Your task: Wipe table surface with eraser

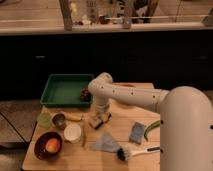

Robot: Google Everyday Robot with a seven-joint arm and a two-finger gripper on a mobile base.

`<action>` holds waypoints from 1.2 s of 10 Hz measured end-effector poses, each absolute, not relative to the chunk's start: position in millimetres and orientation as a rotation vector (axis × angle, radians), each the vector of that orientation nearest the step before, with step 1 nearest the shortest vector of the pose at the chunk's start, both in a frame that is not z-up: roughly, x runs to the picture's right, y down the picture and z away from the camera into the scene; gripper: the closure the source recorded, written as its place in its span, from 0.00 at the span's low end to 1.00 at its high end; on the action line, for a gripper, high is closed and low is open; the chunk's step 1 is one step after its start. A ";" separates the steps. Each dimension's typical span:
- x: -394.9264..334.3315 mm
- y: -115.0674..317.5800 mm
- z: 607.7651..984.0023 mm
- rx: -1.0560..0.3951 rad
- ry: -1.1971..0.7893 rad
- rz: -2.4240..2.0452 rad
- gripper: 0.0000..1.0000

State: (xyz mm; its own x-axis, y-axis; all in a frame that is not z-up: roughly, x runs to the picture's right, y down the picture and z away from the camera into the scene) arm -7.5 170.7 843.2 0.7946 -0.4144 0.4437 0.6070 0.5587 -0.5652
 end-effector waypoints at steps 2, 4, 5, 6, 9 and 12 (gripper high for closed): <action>23.7 171.6 839.4 -0.777 -0.242 -0.578 1.00; 65.7 166.8 837.2 -0.773 -0.222 -0.552 1.00; 78.9 163.8 837.6 -0.768 -0.219 -0.546 1.00; 91.1 156.1 840.0 -0.752 -0.225 -0.540 1.00; 88.5 140.3 848.6 -0.719 -0.257 -0.543 1.00; 40.5 127.7 858.1 -0.681 -0.321 -0.574 1.00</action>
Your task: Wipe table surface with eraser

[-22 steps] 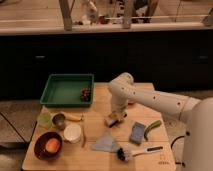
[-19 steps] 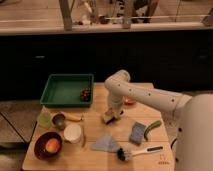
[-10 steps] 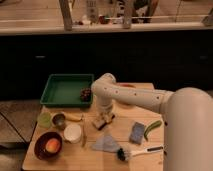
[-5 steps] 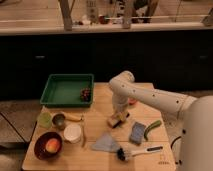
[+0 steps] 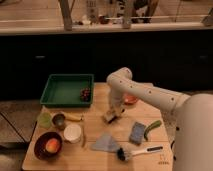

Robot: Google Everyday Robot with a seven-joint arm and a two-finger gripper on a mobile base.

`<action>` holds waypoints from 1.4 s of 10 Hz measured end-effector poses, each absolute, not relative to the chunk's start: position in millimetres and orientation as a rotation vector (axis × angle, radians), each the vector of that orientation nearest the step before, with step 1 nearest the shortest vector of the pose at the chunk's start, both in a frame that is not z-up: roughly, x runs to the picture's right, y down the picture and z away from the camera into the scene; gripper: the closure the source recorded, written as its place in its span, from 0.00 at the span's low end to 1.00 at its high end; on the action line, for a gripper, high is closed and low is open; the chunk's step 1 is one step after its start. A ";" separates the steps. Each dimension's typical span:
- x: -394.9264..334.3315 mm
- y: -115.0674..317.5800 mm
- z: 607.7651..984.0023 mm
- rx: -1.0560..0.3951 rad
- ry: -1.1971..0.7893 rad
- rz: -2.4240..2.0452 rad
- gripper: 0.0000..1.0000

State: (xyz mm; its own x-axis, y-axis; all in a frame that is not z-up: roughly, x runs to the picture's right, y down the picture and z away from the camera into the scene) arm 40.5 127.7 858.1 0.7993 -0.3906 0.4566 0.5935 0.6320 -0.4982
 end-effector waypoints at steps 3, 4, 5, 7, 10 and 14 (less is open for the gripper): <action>-14.9 128.6 863.3 -0.652 -0.409 -0.640 1.00; -25.1 136.0 860.9 -0.654 -0.429 -0.657 1.00; -27.4 143.0 859.0 -0.660 -0.437 -0.667 1.00; -19.9 171.6 847.8 -0.684 -0.451 -0.688 1.00; 21.7 192.5 830.6 -0.694 -0.429 -0.678 1.00; 57.2 164.0 835.9 -0.627 -0.407 -0.616 1.00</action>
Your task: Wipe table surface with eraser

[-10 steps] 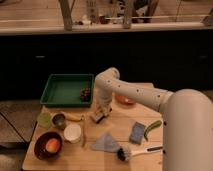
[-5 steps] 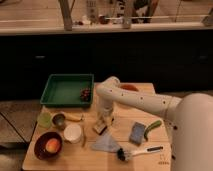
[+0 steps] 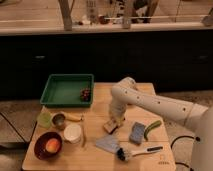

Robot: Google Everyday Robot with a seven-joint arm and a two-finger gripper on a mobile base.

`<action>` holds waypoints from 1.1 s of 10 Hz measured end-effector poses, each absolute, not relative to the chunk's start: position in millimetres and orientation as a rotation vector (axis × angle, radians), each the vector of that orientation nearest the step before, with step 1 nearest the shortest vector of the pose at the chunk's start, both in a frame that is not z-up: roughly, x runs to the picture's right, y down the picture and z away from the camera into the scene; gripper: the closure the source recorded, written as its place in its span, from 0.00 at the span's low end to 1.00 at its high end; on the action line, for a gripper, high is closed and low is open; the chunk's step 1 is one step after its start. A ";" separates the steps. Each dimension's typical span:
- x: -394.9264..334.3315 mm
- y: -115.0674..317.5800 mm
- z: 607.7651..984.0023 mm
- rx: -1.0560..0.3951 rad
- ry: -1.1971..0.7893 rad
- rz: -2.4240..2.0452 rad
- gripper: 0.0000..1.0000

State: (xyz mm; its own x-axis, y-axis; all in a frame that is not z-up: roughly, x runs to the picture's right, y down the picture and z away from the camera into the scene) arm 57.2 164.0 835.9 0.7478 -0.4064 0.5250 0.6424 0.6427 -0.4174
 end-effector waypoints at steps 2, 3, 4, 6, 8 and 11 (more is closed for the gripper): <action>54.3 146.5 846.6 -0.603 -0.415 -0.617 1.00; 46.1 141.2 849.5 -0.594 -0.427 -0.631 1.00; 34.4 139.6 851.0 -0.589 -0.443 -0.653 1.00; 9.1 144.7 853.1 -0.591 -0.490 -0.710 1.00; 4.1 158.0 855.2 -0.610 -0.528 -0.740 1.00; 10.3 166.5 856.1 -0.626 -0.555 -0.754 1.00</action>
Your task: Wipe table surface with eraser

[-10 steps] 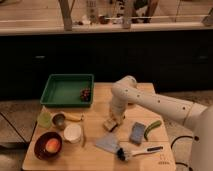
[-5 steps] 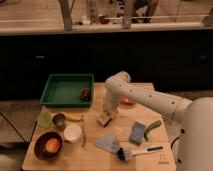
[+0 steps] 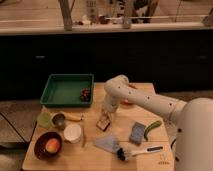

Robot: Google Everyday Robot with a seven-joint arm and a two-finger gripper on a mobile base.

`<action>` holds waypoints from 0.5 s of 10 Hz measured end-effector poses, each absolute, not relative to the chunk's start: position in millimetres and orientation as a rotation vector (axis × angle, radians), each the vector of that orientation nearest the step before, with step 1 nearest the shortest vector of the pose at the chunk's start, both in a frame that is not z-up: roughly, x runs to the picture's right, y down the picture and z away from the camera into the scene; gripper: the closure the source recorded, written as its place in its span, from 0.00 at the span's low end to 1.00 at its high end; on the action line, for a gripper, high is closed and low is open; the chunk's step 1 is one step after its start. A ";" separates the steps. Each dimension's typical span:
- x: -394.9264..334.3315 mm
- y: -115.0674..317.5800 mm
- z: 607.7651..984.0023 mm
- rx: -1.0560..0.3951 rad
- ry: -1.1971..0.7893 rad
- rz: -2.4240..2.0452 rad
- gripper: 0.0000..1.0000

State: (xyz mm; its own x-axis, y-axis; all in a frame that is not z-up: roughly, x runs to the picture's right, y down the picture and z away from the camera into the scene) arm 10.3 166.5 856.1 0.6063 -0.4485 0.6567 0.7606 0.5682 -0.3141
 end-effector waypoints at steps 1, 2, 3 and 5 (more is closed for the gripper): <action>8.5 166.4 856.1 -0.626 -0.556 -0.757 1.00; 8.7 166.4 856.1 -0.626 -0.555 -0.757 1.00; 9.3 166.6 856.1 -0.626 -0.555 -0.756 1.00; 8.8 166.4 856.1 -0.626 -0.555 -0.756 1.00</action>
